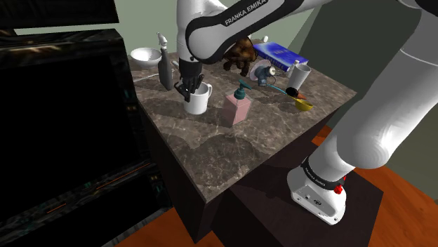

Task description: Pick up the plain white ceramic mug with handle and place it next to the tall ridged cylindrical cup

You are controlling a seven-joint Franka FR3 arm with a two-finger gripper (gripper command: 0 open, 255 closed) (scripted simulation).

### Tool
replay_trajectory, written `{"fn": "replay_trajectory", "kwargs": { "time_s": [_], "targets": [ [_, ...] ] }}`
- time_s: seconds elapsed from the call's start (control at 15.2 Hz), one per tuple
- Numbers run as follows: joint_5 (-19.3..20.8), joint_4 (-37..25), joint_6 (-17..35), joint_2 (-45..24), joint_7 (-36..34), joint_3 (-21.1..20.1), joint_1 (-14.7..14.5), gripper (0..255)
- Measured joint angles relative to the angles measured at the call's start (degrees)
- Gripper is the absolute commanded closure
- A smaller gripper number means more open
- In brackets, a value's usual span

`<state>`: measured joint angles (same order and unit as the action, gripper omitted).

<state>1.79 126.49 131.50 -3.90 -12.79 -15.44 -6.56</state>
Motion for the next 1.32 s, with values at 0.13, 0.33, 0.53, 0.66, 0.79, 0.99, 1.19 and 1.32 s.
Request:
{"fn": "replay_trajectory", "kwargs": {
  "time_s": [0.13, 0.33, 0.53, 0.66, 0.79, 0.99, 1.19, 1.32],
  "targets": [
    [-0.26, -0.71, -1.38, 0.70, 0.15, -0.04, 0.00, 255],
    [-0.68, -1.99, -3.66, 1.75, 0.49, -0.04, 0.06, 255],
    [-1.23, -2.60, -5.75, 3.30, 0.99, 0.02, 0.16, 255],
    [-1.49, -3.58, -7.48, 4.08, 1.20, 0.04, 0.20, 255],
    [-1.74, -4.31, -8.98, 4.87, 1.23, -0.01, 0.14, 255],
    [-1.87, -6.03, -11.14, 5.31, 1.33, 0.01, 0.16, 255],
    [-2.13, -7.38, -13.31, 6.17, 1.66, 0.12, 0.24, 255],
    [-2.27, -8.53, -14.92, 6.65, 1.74, 0.14, 0.25, 255]
  ]
}}
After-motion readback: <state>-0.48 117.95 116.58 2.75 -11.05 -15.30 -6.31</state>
